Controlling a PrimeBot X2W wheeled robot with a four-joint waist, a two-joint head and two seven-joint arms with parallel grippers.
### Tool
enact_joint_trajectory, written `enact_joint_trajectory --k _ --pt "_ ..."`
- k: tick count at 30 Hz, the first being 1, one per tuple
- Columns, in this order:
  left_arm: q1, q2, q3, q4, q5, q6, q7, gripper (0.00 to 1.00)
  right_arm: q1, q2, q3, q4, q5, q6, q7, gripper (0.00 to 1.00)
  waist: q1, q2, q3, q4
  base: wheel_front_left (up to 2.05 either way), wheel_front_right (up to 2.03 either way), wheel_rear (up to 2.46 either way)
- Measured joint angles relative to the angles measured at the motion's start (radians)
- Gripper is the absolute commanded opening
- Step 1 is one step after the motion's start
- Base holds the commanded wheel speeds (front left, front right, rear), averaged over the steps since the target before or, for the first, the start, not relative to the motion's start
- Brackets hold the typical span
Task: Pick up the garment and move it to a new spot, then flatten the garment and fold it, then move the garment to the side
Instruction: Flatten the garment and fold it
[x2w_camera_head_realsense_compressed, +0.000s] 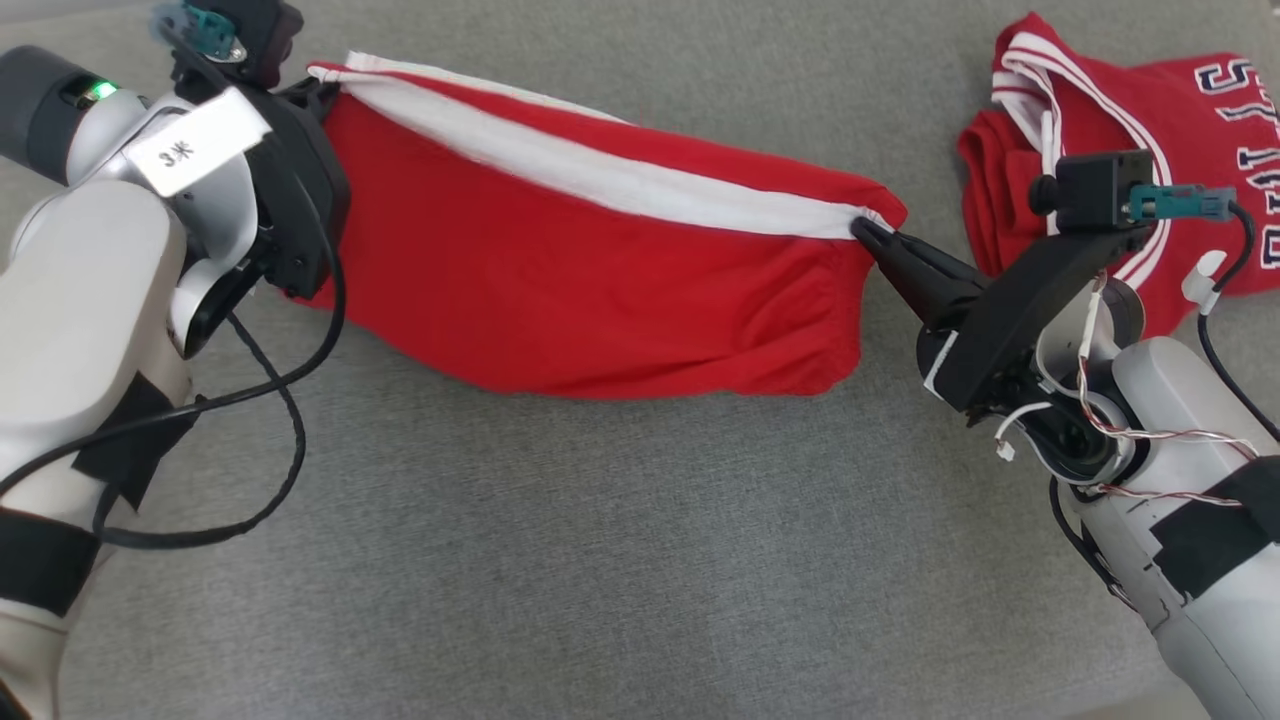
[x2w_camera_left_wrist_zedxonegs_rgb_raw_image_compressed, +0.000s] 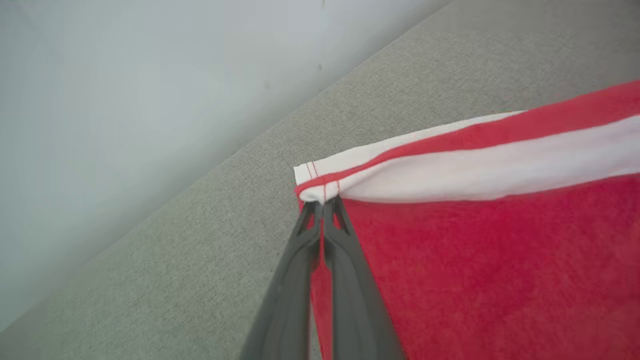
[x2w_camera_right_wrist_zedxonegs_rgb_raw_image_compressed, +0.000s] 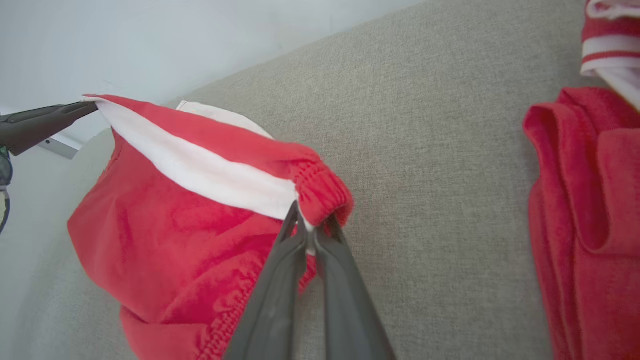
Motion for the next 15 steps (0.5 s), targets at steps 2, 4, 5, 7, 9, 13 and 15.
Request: enact_joint_trajectory --k 2,4,5,7,9,13,15 --pt "-0.015 0.001 -0.021 0.022 -0.003 0.000 -0.014 0.00 -0.009 0.008 0.002 0.012 -0.002 0.004 -0.008 0.00 0.0000 0.0000 0.013 -0.010 0.00 0.00 0.00" --pt "-0.032 0.002 -0.038 0.042 -0.009 0.000 -0.023 0.00 -0.022 0.012 0.003 0.028 -0.007 0.004 -0.014 0.00 0.0000 -0.0001 0.025 -0.018 0.00 0.00 0.00" --pt "-0.042 0.002 -0.048 0.053 -0.010 0.000 -0.031 0.00 -0.027 0.015 0.003 0.032 -0.010 0.004 -0.019 0.00 0.0000 0.0000 0.031 -0.021 0.00 0.00 0.00" --pt "-0.061 0.001 -0.056 0.070 -0.010 0.000 -0.051 0.16 -0.040 0.021 0.008 0.045 -0.012 0.005 -0.028 0.00 0.0000 -0.0001 0.041 -0.026 0.00 0.00 0.00" --pt "-0.077 -0.002 -0.065 0.093 -0.013 0.000 -0.065 0.87 -0.050 0.030 0.013 0.059 -0.017 0.006 -0.037 0.00 0.0000 -0.0001 0.049 -0.029 0.00 0.00 0.00" --pt "-0.082 -0.030 -0.092 0.148 -0.015 0.000 -0.099 1.00 -0.063 0.040 0.009 0.082 -0.016 0.009 -0.067 1.00 0.0000 0.0000 0.050 -0.024 0.00 0.00 0.00" --pt "-0.082 -0.035 -0.100 0.167 -0.020 0.000 -0.126 1.00 -0.063 0.043 0.016 0.096 -0.016 0.010 -0.075 1.00 0.0000 0.0000 0.044 -0.020 0.00 0.00 0.00"
